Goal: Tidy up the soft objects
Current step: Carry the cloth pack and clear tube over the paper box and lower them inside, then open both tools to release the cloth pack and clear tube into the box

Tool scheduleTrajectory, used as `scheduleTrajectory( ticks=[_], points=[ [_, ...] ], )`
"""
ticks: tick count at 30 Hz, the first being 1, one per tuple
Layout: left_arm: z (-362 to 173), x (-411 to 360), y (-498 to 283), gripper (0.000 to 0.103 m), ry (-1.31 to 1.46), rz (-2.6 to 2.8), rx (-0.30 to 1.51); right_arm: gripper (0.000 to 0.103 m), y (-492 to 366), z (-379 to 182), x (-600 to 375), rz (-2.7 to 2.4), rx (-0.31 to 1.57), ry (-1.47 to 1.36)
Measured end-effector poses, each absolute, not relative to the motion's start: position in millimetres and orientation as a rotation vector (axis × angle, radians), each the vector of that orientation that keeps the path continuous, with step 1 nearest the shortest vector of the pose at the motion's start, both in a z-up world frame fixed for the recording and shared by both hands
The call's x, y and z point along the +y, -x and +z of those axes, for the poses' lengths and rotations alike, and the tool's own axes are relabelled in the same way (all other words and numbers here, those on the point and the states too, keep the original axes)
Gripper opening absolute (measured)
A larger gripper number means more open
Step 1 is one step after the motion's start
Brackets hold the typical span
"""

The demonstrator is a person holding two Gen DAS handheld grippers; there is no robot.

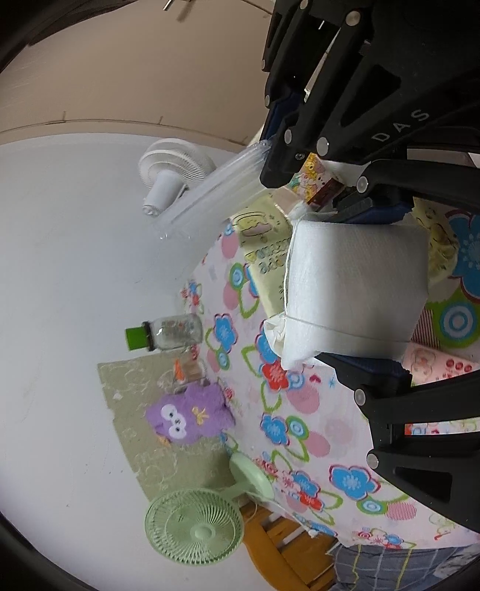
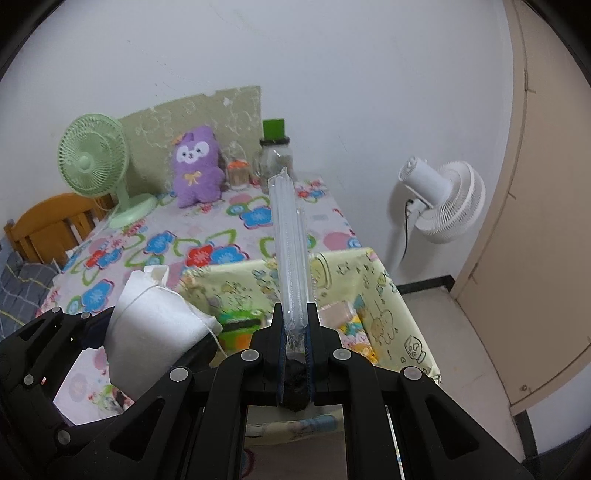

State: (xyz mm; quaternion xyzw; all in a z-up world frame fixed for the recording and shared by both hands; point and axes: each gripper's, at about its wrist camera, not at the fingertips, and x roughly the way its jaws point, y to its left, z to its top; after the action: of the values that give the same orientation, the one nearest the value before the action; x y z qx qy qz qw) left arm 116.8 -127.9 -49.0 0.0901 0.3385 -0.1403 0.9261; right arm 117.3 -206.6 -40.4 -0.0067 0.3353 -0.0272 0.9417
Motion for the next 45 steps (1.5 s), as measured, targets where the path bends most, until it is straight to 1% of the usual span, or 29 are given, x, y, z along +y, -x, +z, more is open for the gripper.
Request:
scheduleTrajectory(
  ticks=[4,7,14,18,21,25,26,29,32,45],
  points=[
    [-59,-139,-122,0.059,-0.198,-0.304,0.719,0.011,-123,-53,-219,-0.068,0.722,-0.003],
    [-61,-147,-123,0.059,-0.229,-0.290,0.704,0.011,-126,-57,-226,-0.071,0.737,-0.016],
    [-63,-159,-132,0.060,-0.256,-0.289,0.711,0.011,-134,-60,-238,-0.078,0.753,-0.041],
    [-65,-167,-135,0.064,-0.277,-0.282,0.717,0.013,-138,-63,-244,-0.081,0.766,-0.056],
    [-67,-171,-136,0.071,-0.301,-0.264,0.719,0.015,-140,-66,-248,-0.093,0.779,-0.047],
    [-68,-172,-140,0.080,-0.315,-0.244,0.724,0.021,-140,-68,-254,-0.114,0.792,-0.050],
    [-68,-172,-141,0.081,-0.315,-0.240,0.725,0.023,-140,-69,-256,-0.123,0.794,-0.049],
    [-69,-171,-143,0.085,-0.316,-0.229,0.730,0.035,-139,-69,-261,-0.145,0.796,-0.054],
    [-68,-170,-143,0.087,-0.310,-0.225,0.730,0.043,-137,-69,-266,-0.156,0.790,-0.067],
    [-65,-169,-142,0.088,-0.287,-0.239,0.726,0.046,-134,-62,-266,-0.149,0.774,-0.060]
  ],
)
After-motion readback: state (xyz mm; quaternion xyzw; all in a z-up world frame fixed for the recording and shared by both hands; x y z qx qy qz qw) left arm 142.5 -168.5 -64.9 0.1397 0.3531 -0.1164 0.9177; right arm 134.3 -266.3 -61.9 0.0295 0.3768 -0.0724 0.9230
